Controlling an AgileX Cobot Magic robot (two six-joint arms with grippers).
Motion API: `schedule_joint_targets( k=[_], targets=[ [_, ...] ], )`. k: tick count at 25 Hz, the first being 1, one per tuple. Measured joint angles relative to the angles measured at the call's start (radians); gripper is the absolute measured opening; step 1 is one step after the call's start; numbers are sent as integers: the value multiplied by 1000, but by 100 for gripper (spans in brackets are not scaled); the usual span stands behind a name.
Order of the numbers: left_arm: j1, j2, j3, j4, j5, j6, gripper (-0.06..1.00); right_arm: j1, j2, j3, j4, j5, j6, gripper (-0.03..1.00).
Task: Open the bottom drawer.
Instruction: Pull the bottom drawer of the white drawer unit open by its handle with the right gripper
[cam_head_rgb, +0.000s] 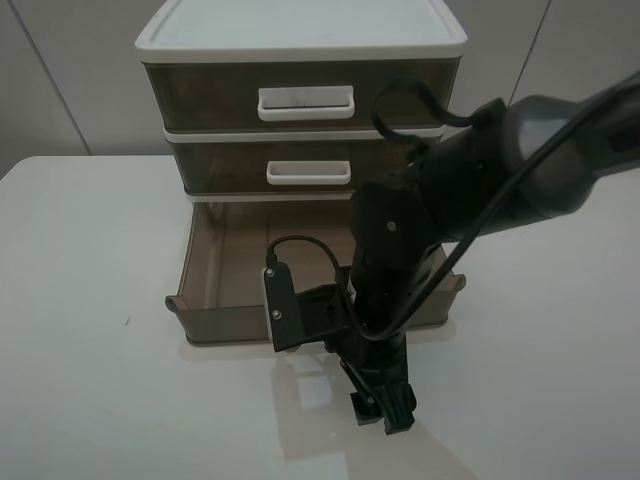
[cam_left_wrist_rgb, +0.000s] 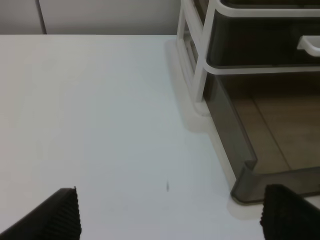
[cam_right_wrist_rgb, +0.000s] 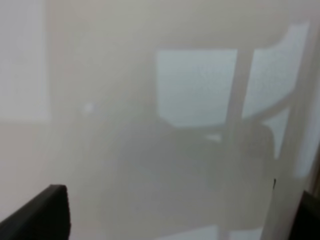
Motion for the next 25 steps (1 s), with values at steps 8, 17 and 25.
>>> schedule_joint_targets(
  k=[8, 17, 25],
  targets=[
    [0, 0, 0, 0, 0, 0, 74, 1, -1, 0, -3, 7, 0, 79],
    [0, 0, 0, 0, 0, 0, 74, 1, -48, 4, -32, 31, 0, 79],
    [0, 0, 0, 0, 0, 0, 74, 1, -49, 7, -42, 22, 0, 79]
  ],
)
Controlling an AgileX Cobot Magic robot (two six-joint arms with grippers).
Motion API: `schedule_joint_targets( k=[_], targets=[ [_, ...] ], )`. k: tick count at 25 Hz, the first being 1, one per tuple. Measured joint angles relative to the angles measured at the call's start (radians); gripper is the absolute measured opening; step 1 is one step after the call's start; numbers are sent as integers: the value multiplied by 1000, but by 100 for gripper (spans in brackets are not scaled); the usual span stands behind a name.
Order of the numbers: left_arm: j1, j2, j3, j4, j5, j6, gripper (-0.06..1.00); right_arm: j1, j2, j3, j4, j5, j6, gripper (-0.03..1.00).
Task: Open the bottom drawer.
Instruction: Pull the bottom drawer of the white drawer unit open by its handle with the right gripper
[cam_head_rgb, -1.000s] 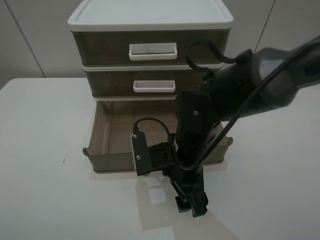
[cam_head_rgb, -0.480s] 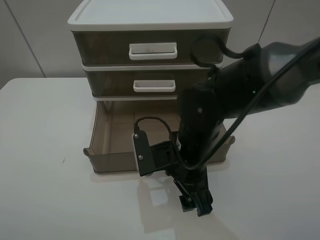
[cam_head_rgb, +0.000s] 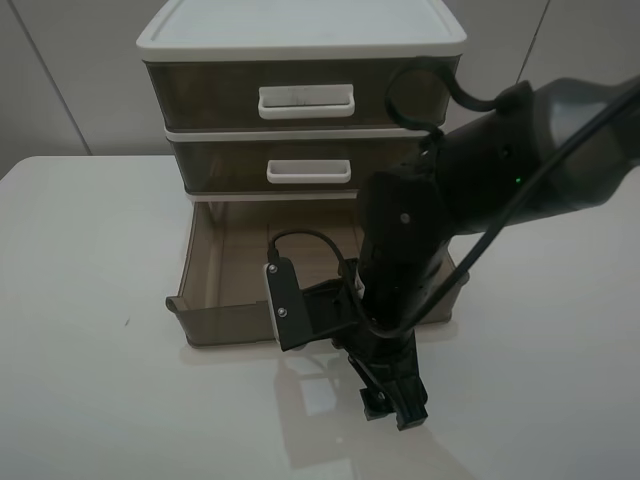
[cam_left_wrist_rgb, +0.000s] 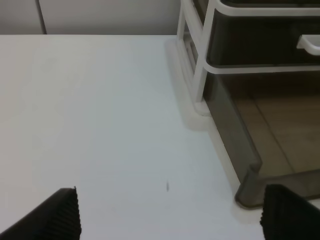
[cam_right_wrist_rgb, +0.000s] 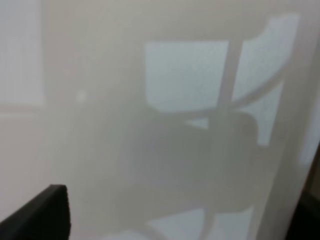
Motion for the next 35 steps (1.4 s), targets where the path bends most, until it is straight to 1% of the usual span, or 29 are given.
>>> schedule_joint_targets(
  k=[5, 14, 20, 26, 28, 30, 35],
  targets=[
    [0, 0, 0, 0, 0, 0, 74, 0, 0, 0, 0, -20, 4, 78],
    [0, 0, 0, 0, 0, 0, 74, 0, -4, 1, -1, -19, 24, 78],
    [0, 0, 0, 0, 0, 0, 74, 0, -69, 2, -26, -14, 47, 78],
    [0, 0, 0, 0, 0, 0, 74, 0, -141, 2, -32, 19, 59, 78],
    [0, 0, 0, 0, 0, 0, 74, 0, -174, 2, -34, 36, 89, 78],
    [0, 0, 0, 0, 0, 0, 74, -21, -236, 2, -17, 64, 164, 78],
    [0, 0, 0, 0, 0, 0, 74, -118, -335, 2, 11, 99, 315, 78]
  ],
)
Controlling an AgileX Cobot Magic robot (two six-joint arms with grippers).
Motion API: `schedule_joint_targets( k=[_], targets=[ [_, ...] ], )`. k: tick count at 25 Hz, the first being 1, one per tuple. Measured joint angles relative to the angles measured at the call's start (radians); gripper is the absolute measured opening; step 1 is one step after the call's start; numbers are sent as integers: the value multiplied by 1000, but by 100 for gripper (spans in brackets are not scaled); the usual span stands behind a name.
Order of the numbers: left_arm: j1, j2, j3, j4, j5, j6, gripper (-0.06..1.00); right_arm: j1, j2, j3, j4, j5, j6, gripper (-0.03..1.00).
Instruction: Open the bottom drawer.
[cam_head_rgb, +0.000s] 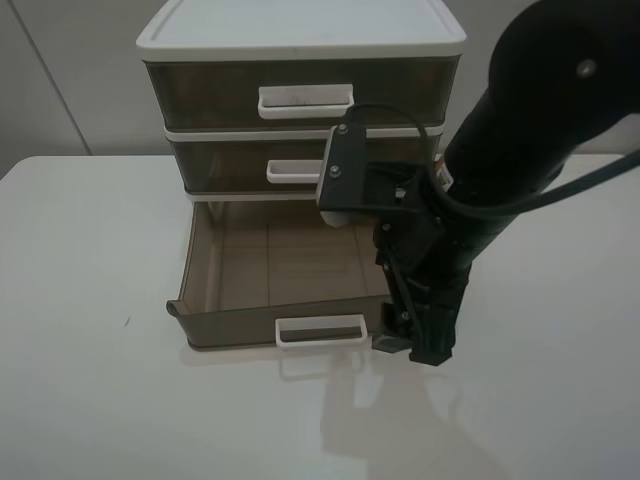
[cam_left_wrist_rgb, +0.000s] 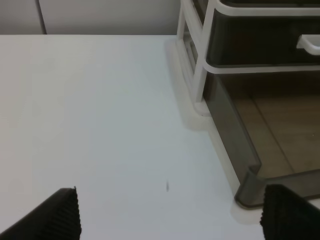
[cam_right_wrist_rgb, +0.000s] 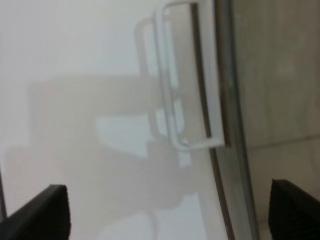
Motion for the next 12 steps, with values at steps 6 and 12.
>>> schedule_joint_targets(
  k=[6, 12],
  targets=[
    [0, 0, 0, 0, 0, 0, 74, -115, -104, 31, 7, 4, 184, 78],
    [0, 0, 0, 0, 0, 0, 74, -280, -217, 122, 31, -25, 364, 78]
  ],
)
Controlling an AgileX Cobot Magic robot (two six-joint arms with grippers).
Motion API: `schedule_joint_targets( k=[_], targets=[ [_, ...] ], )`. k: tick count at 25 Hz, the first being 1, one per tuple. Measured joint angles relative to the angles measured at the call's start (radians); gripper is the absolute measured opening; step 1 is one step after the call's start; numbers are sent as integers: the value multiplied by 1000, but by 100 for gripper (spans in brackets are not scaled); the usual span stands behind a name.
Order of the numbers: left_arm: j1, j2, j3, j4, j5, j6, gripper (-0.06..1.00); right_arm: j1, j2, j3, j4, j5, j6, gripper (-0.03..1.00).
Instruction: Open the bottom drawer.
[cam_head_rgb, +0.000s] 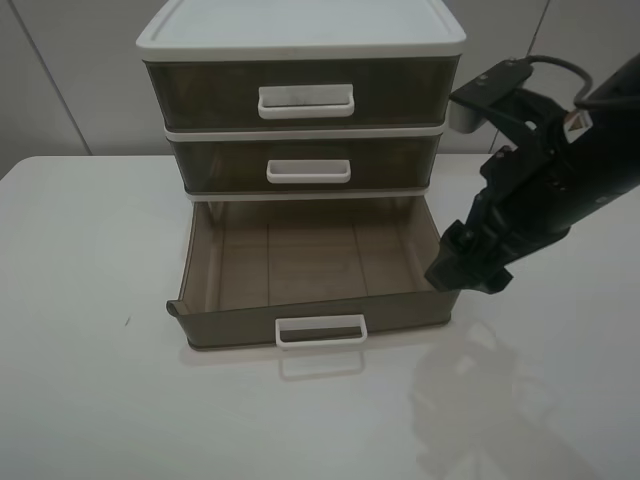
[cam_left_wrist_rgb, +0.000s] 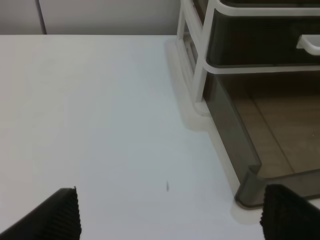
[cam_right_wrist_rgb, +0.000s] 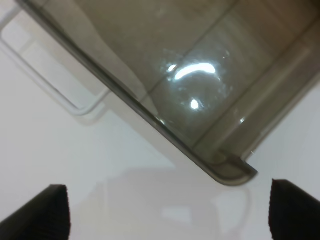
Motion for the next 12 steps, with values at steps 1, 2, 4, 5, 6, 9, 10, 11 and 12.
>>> schedule_joint_targets(
  k=[1, 2, 4, 5, 6, 9, 10, 11, 12],
  targets=[
    [0, 0, 0, 0, 0, 0, 74, -32, -21, 14, 0, -1, 28, 78],
    [0, 0, 0, 0, 0, 0, 74, -59, -48, 25, 0, -1, 53, 78],
    [0, 0, 0, 0, 0, 0, 74, -124, -109, 49, 0, -2, 94, 78],
    [0, 0, 0, 0, 0, 0, 74, -155, -137, 58, 0, -2, 115, 78],
    [0, 0, 0, 0, 0, 0, 74, -180, -170, 68, 0, -2, 133, 78],
    [0, 0, 0, 0, 0, 0, 74, -258, -270, 94, 0, 1, 160, 78],
    [0, 0, 0, 0, 0, 0, 74, -284, -307, 102, 0, 6, 165, 78],
    [0, 0, 0, 0, 0, 0, 74, -308, -344, 109, 0, 9, 172, 78],
    [0, 0, 0, 0, 0, 0, 74, -332, -375, 114, 0, 13, 179, 78]
  ],
)
